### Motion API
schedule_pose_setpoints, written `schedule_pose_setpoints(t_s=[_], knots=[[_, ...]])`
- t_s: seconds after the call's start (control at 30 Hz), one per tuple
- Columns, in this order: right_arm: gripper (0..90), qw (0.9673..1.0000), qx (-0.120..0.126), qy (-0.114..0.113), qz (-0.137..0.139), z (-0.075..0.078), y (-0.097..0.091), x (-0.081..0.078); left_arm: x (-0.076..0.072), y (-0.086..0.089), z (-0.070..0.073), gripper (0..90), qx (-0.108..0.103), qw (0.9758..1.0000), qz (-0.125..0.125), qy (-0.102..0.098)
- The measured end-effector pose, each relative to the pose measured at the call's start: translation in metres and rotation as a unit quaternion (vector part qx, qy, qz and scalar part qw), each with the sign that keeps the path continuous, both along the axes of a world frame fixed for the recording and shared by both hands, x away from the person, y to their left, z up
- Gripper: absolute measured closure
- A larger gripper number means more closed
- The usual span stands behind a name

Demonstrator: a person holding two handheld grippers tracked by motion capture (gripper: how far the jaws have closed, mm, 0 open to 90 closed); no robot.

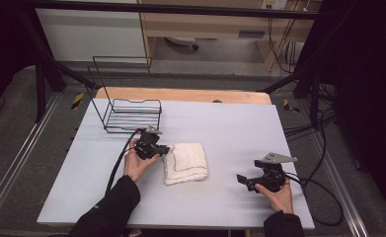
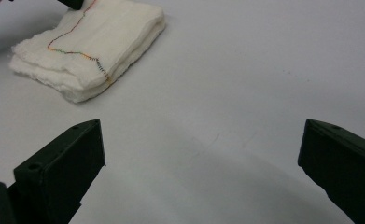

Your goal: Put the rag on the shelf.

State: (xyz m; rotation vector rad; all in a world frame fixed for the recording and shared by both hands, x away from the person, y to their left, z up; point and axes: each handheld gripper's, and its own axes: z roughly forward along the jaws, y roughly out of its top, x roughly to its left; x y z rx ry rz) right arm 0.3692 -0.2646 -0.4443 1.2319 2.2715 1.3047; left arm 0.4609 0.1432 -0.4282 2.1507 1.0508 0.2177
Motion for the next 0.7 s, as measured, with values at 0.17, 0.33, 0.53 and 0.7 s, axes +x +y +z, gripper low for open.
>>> schedule_pose_setpoints(t_s=[0.17,0.33,0.53,0.7], knots=[[1.0,1.0,0.001,0.002,-0.001,0.0,0.001,0.0,-0.011,0.01,0.004,84.5,-0.009,0.9999,0.012,0.0],[1.0,1.0,0.001,0.003,-0.002,0.0,0.001,0.0,-0.027,0.018,0.004,84.6,-0.016,0.9996,0.021,-0.003],[1.0,1.0,-0.001,0.002,0.0,-0.001,0.001,0.0,-0.047,0.03,0.003,84.5,-0.018,0.9995,0.025,-0.003],[1.1,1.0,0.0,0.003,0.0,0.0,0.001,0.0,-0.061,0.037,0.001,84.4,-0.017,0.9995,0.027,-0.002]])
